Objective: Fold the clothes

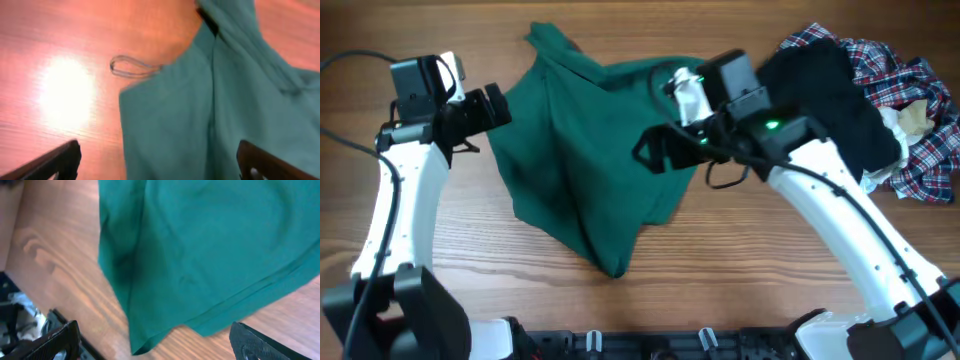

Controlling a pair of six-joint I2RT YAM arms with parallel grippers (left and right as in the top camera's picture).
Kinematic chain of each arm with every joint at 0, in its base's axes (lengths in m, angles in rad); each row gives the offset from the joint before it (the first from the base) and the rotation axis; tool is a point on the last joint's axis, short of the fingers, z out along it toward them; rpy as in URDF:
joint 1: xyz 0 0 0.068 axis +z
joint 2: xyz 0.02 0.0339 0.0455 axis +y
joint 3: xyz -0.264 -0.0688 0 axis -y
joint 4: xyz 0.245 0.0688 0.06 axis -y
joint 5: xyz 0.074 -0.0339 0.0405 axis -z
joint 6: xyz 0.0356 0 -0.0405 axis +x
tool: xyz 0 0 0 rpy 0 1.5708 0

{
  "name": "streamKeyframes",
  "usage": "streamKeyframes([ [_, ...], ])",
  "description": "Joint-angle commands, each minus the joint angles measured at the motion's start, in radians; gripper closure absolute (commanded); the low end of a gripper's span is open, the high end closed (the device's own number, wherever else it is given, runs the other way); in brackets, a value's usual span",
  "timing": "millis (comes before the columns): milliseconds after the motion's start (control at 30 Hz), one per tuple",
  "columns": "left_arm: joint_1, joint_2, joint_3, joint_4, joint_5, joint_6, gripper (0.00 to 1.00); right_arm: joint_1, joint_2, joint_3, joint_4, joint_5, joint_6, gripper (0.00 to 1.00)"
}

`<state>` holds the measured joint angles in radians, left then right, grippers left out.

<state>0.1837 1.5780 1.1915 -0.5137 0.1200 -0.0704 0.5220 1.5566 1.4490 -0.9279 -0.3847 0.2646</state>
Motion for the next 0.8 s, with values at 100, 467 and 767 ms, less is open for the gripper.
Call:
streamKeyframes([
  [100,0.003,0.174,0.012,0.132,-0.018,0.199,0.0,0.116,0.075,0.008,-0.001,0.039,0.056,0.04],
  [467,0.003,0.401,0.012,0.271,-0.017,0.198,0.72,0.212,0.084,0.008,-0.008,0.098,0.14,0.05],
  [767,0.004,0.378,0.013,0.271,-0.017,0.08,0.96,0.213,0.087,-0.069,-0.008,0.108,0.143,0.08],
])
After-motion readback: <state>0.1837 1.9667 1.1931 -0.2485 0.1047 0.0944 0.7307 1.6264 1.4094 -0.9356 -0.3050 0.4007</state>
